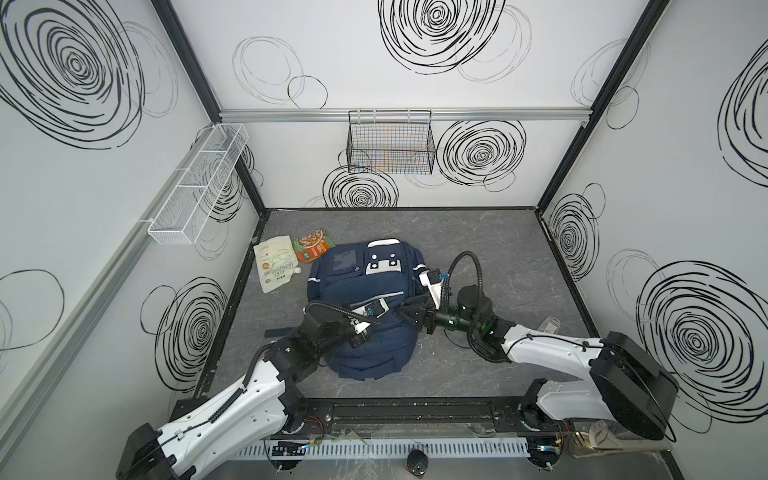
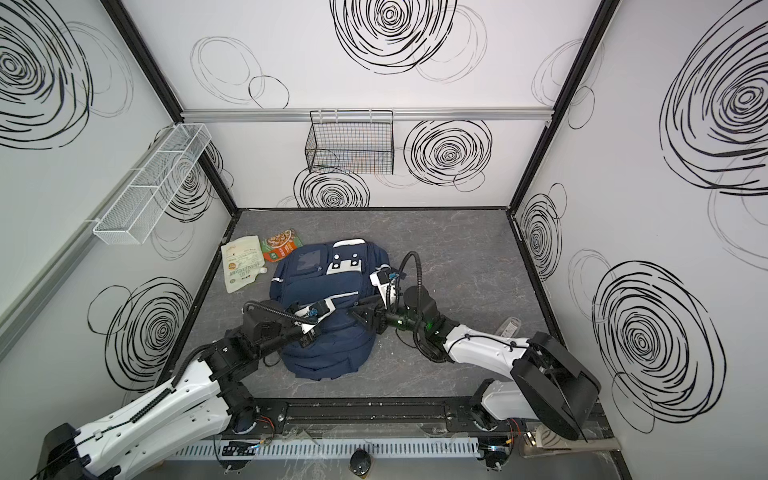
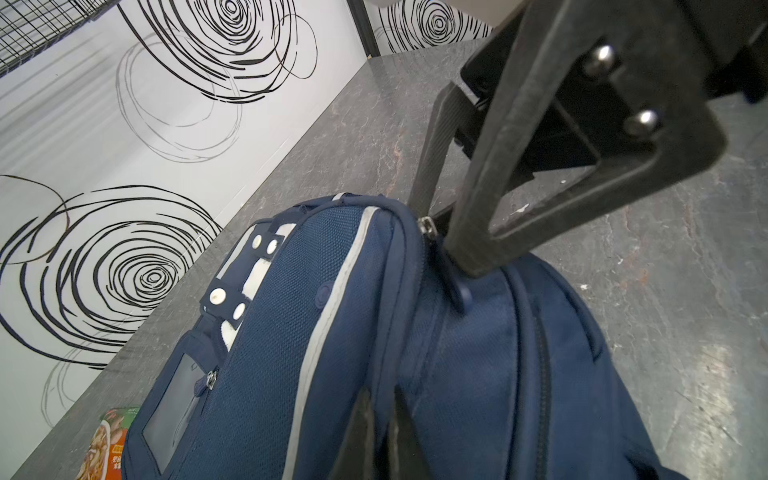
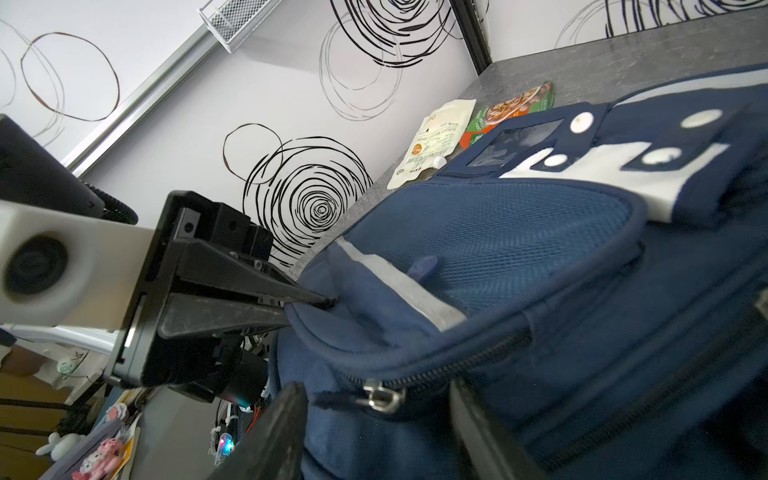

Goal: Pack the student bag

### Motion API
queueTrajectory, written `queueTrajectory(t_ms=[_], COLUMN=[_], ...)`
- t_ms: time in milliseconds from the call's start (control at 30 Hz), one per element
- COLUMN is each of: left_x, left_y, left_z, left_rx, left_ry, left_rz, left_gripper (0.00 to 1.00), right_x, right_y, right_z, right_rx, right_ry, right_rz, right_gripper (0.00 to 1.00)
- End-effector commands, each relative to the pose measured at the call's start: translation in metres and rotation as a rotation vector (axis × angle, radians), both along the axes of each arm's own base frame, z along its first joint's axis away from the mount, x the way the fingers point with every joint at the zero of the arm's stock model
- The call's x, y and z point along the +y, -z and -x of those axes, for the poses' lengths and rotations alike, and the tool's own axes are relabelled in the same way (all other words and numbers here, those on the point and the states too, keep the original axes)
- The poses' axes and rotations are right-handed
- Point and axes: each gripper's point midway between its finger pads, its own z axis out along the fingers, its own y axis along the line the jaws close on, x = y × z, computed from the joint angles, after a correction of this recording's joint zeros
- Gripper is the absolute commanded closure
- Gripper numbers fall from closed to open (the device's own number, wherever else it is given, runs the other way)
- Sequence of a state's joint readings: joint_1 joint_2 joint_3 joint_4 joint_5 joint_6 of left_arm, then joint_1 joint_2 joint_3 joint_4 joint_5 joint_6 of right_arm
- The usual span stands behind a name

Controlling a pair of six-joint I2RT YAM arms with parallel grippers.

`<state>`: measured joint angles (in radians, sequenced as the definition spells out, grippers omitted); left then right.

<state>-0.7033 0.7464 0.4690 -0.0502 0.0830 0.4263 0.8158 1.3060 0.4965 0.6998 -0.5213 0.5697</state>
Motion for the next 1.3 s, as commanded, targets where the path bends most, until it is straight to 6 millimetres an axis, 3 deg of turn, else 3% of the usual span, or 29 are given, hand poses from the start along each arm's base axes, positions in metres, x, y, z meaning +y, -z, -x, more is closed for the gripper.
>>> queueTrajectory(t_ms=[0, 167, 200, 367, 500, 667, 867, 1033, 1200, 1267], left_x=[-0.014, -0.013, -0.012, -0.01, -0.008, -0.01, -0.011, -0.011, -0.013, -0.014], left_y=[-0.05, -0.053, -0.054, -0.056, -0.057, -0.058, -0.061, -0.06, -0.064, -0.068], left_z=[-0.003, -0.003, -0.003, -0.004, -0.007, -0.007, -0.007, -0.008, -0.009, -0.01], left_rx=[-0.128, -0.139, -0.141, -0.148, -0.148, -0.136, -0.134, -0.13, -0.112, -0.106], left_ry=[0.032, 0.025, 0.024, 0.009, -0.014, -0.007, -0.01, -0.014, -0.022, -0.026], left_rz=[0.141, 0.146, 0.147, 0.15, 0.155, 0.166, 0.184, 0.191, 0.219, 0.24], left_gripper=[1.0, 1.0, 1.0, 1.0, 1.0, 1.0, 1.0, 1.0, 1.0, 1.0], right_x=[0.019, 0.015, 0.014, 0.011, 0.006, 0.01, 0.012, 0.01, 0.011, 0.012], right_y=[-0.028, 0.001, 0.003, 0.006, 0.005, 0.002, 0.005, 0.006, 0.007, 0.009], right_z=[0.014, -0.002, -0.003, 0.001, 0.012, 0.028, 0.026, 0.031, 0.035, 0.034], right_rx=[0.005, 0.091, 0.1, 0.109, 0.097, 0.07, 0.069, 0.062, 0.061, 0.063], right_ry=[-0.047, 0.058, 0.067, 0.059, 0.034, -0.031, -0.011, -0.005, -0.008, 0.001], right_rz=[-0.062, 0.009, 0.014, 0.023, 0.019, 0.016, 0.042, 0.039, 0.038, 0.05], right_gripper=[0.41, 0.44, 0.49, 0.7, 0.78, 0.74, 0.75, 0.69, 0.7, 0.74])
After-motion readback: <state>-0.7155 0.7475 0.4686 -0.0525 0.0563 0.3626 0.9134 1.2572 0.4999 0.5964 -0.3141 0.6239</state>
